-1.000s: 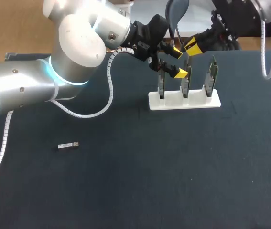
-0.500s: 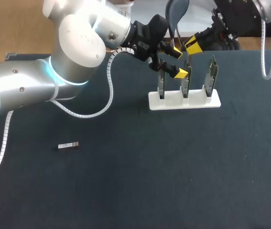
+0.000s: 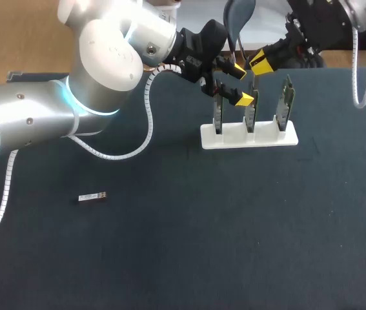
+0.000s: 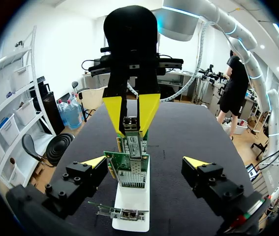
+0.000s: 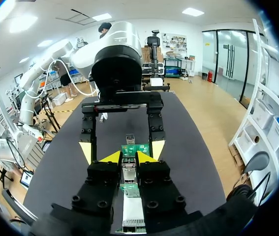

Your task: Pick up the optical module with the left hand, and insert it into the network port with the right hand.

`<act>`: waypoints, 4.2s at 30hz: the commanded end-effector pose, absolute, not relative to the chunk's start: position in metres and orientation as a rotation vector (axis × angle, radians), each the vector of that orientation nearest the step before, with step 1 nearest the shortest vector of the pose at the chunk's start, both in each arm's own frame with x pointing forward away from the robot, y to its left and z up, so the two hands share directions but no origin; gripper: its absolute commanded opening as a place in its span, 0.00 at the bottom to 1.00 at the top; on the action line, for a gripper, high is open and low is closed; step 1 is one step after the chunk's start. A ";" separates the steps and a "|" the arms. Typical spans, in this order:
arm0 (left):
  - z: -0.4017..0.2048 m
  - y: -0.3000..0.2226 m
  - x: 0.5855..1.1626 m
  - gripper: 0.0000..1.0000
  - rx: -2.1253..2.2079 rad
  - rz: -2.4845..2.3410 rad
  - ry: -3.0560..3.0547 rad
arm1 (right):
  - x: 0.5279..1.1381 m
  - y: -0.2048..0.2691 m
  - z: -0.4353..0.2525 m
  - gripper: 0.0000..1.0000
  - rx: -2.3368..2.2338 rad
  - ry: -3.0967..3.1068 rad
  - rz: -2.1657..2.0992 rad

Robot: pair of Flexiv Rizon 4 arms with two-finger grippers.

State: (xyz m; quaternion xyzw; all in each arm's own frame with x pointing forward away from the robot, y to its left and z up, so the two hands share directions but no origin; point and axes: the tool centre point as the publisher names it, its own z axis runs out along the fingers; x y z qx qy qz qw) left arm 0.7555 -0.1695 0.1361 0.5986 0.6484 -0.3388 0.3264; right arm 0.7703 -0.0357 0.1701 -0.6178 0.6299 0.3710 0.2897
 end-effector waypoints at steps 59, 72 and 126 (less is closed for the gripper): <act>0.137 -0.171 0.757 1.00 1.574 -0.887 1.705 | 0.774 -0.036 0.163 0.77 -1.646 1.708 0.999; 0.137 -0.171 0.757 1.00 1.574 -0.887 1.705 | 0.776 -0.042 0.179 1.00 -1.576 1.669 1.043; 0.137 -0.171 0.757 1.00 1.574 -0.887 1.705 | 0.767 -0.039 0.137 0.00 -1.608 1.773 1.062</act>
